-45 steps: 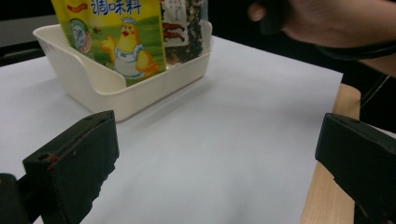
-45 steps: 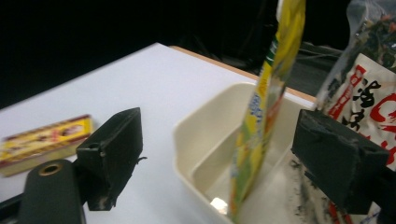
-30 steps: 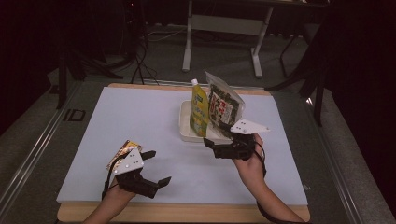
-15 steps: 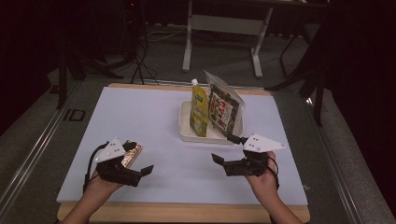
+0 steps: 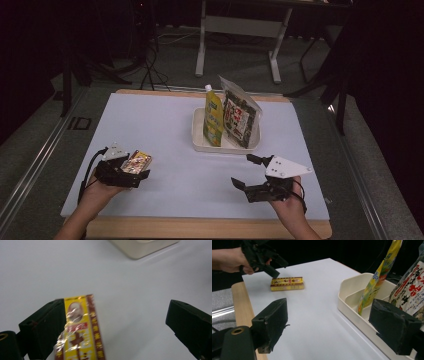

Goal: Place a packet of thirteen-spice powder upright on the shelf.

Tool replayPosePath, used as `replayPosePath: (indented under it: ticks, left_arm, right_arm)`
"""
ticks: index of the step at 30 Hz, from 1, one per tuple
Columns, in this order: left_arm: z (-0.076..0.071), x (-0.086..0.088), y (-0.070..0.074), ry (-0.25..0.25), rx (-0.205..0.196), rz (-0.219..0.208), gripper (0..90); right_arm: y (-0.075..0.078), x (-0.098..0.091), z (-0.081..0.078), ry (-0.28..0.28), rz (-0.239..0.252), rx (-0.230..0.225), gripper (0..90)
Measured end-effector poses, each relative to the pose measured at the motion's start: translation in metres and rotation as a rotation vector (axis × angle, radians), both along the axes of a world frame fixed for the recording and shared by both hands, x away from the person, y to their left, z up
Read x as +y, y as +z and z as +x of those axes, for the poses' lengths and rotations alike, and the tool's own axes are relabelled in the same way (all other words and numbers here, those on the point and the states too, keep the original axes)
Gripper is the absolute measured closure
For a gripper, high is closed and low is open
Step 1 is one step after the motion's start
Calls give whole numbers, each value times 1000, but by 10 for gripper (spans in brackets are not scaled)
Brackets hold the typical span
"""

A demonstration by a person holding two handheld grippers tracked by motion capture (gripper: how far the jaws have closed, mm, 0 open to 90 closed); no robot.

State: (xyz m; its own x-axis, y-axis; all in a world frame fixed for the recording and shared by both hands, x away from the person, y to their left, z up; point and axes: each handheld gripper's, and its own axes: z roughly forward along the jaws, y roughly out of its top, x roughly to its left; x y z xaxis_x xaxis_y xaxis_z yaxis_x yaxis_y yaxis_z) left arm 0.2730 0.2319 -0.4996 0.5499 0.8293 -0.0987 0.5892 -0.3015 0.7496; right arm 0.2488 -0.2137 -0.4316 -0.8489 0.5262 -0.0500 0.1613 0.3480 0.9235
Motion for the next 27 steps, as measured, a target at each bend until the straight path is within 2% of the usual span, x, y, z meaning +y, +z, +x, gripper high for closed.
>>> replayPosePath:
  ticks: [2,6,7,9,10,12,15,16,23,26,27]
  left_arm:
    - [5,2,-5,27,26,12,31]
    - [14,4,-15,56,77,47,31]
    - [16,4,-18,64,87,63,31]
    - [16,4,-18,64,87,63,31]
    - [22,5,-24,84,107,95,31]
    - [25,5,-27,92,123,116,31]
    - [27,6,-29,93,132,121,44]
    - [31,7,-33,102,150,144,86]
    - [35,7,-39,100,209,162,182]
    - [36,5,-42,89,243,196,201]
    - [36,4,-42,91,237,211,210]
  right_arm:
    - [-2,0,-1,4,7,20,155]
    - [-6,1,-2,7,19,5,177]
    - [-6,1,-2,10,24,7,177]
    - [-7,1,-2,13,28,9,177]
    - [-6,1,-3,16,36,5,177]
    - [-6,1,-3,15,41,7,177]
    - [-6,0,-3,14,38,4,177]
    - [-6,-1,-3,15,51,10,177]
    - [-7,-1,-1,13,33,19,177]
    - [-8,0,-1,16,19,20,178]
    - [-8,1,-1,19,19,23,178]
